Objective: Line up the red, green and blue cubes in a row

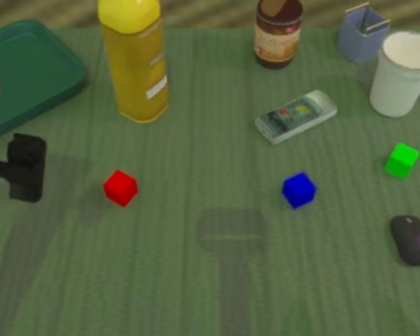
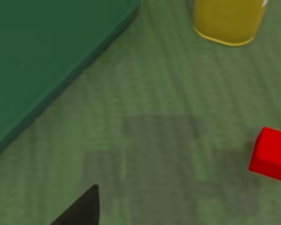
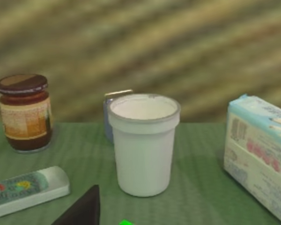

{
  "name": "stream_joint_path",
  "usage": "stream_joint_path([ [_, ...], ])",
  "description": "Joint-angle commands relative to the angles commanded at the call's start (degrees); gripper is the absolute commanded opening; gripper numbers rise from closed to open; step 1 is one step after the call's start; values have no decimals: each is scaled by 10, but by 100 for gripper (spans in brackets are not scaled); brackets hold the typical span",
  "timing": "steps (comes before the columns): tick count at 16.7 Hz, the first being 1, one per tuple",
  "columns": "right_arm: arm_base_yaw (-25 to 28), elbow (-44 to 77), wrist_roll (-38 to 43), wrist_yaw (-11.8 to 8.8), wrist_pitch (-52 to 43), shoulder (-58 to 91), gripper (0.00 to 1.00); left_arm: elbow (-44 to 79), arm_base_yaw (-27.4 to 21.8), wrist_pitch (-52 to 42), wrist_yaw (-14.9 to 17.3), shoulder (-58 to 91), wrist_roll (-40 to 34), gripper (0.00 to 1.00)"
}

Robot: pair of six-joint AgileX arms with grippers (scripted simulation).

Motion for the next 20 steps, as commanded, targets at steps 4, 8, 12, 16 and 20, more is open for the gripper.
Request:
stream_joint_path([
  [4,0,0,0,0,0,0,100,177,-38,-130,-1,246,24,100],
  [8,0,0,0,0,0,0,100,335,-72,-243,-1,447,45,100],
  [12,0,0,0,0,0,0,100,460,-97,-322,-1,601,60,100],
  [16,0,0,0,0,0,0,100,528,-110,-361,-1,676,68,100],
  [20,0,0,0,0,0,0,100,533,-111,-364,-1,681,69,100],
])
